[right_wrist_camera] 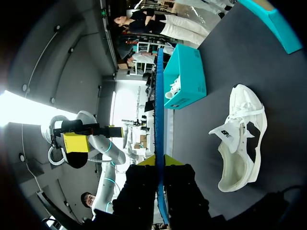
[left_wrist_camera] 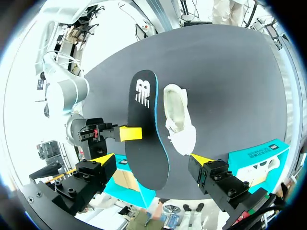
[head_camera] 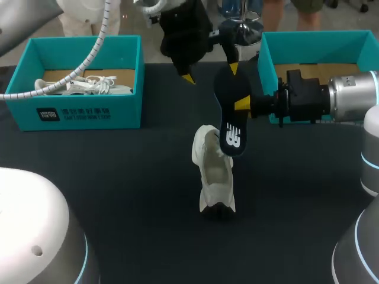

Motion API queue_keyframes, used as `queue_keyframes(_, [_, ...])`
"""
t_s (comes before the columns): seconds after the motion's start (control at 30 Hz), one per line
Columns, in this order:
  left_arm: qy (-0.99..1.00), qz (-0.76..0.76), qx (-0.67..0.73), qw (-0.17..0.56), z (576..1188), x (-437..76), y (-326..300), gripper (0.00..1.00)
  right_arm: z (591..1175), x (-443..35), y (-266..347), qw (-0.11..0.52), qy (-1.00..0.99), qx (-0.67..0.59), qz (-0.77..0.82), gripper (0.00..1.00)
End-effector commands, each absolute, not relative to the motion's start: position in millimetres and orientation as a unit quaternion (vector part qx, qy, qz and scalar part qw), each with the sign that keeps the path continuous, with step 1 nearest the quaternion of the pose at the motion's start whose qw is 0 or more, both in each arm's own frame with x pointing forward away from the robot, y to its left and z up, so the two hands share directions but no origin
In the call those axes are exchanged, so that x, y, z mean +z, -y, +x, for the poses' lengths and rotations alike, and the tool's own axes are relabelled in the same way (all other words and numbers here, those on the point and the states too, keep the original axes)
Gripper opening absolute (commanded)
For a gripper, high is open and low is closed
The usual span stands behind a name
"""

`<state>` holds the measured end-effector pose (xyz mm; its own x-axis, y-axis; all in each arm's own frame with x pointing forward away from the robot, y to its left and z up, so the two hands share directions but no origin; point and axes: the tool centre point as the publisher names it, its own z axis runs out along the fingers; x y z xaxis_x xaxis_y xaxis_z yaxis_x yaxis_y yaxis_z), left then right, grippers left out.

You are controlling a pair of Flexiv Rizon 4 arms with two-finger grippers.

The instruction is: Take the shoe out of the shoebox, open the shoe tongue, remove and reinsert the insole, then place the shoe into the shoebox

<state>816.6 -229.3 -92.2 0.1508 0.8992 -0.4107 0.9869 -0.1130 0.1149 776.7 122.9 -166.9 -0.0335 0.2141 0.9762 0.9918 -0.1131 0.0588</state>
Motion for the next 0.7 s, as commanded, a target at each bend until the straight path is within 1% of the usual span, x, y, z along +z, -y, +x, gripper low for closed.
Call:
queue_keyframes(0.03, [-0.616, 0.713, -0.204, 0.266, 813, -99, 220, 1.00, 775, -165, -123, 0.398, 0.531, -0.483, -0.571, 0.00])
queue_keyframes(0.43, [-0.566, 0.665, -0.323, 0.364, 818, -107, 214, 1.00, 775, -161, -121, 0.395, 0.528, -0.483, -0.576, 0.00])
queue_keyframes(0.7, [-0.535, 0.650, -0.349, 0.411, 819, -111, 209, 1.00, 774, -161, -121, 0.393, 0.524, -0.485, -0.580, 0.00])
